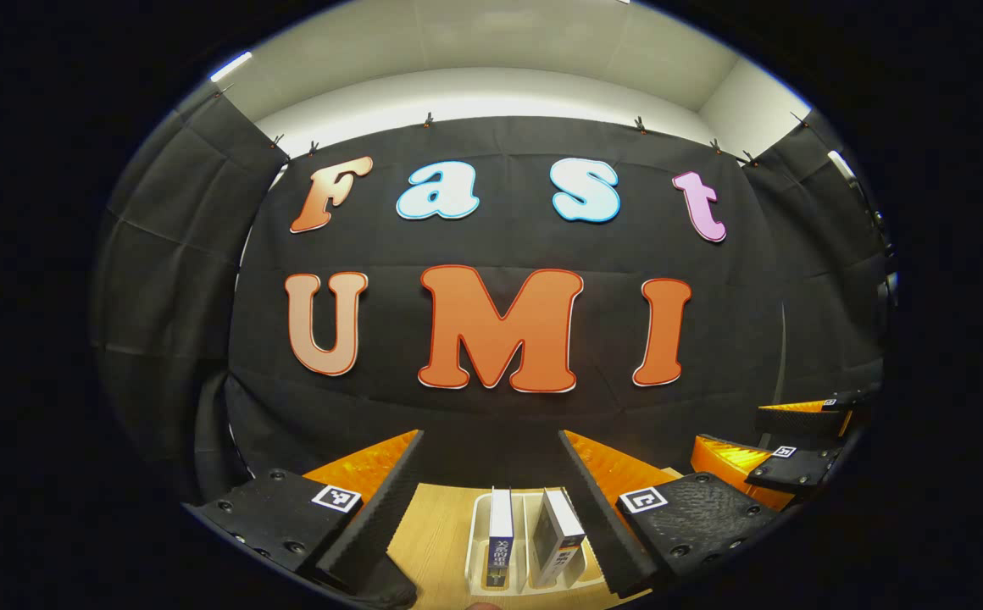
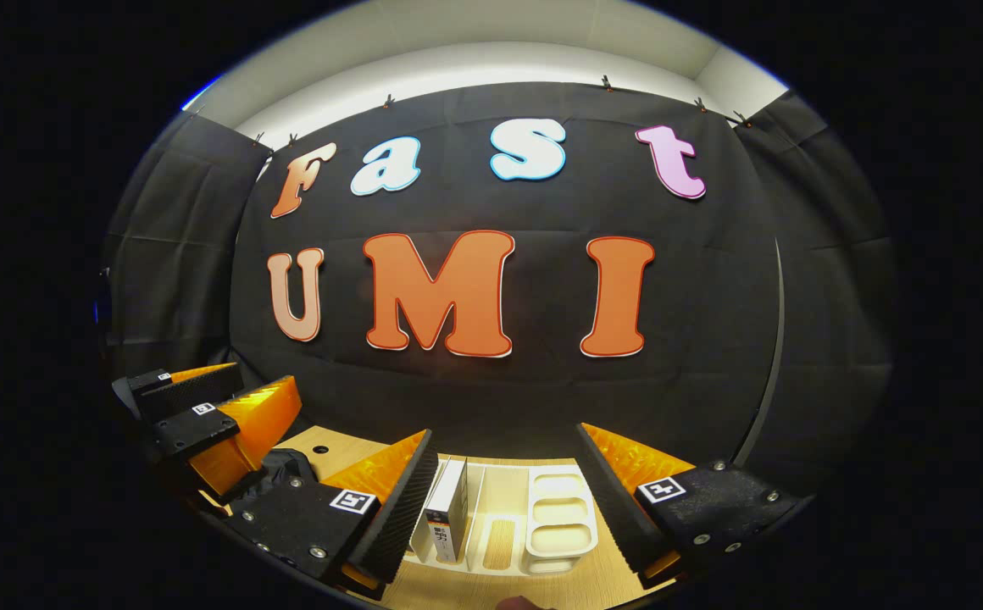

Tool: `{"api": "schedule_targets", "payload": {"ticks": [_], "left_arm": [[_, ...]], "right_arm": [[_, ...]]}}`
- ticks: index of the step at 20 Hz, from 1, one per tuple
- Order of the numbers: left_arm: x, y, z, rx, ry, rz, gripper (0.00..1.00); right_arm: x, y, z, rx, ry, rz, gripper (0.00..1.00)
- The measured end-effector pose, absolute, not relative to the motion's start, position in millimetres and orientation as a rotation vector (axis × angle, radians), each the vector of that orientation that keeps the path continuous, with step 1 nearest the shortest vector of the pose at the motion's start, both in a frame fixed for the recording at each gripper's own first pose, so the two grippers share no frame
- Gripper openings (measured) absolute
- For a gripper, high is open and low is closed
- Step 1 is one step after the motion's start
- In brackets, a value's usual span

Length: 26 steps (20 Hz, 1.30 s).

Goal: Open the schoolbag, grab two books from the bookshelf and put them into the schoolbag.

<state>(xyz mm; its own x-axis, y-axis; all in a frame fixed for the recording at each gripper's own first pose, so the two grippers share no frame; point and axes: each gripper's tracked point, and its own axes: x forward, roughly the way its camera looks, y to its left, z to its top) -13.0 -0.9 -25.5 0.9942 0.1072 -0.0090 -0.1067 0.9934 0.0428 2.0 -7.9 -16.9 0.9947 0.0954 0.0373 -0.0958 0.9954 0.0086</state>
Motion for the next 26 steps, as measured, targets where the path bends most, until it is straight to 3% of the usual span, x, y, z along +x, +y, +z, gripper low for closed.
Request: {"api": "schedule_targets", "payload": {"ticks": [17,26], "left_arm": [[-27.8,40.6,-43.1,0.235,0.055,0.272,0.94],[-56.7,93.1,-125.4,0.514,0.257,0.365,0.96]], "right_arm": [[23.8,-32.9,-39.1,0.007,-0.003,0.128,0.96],[47.9,-46.8,-64.4,0.016,0.047,0.157,0.96]]}}
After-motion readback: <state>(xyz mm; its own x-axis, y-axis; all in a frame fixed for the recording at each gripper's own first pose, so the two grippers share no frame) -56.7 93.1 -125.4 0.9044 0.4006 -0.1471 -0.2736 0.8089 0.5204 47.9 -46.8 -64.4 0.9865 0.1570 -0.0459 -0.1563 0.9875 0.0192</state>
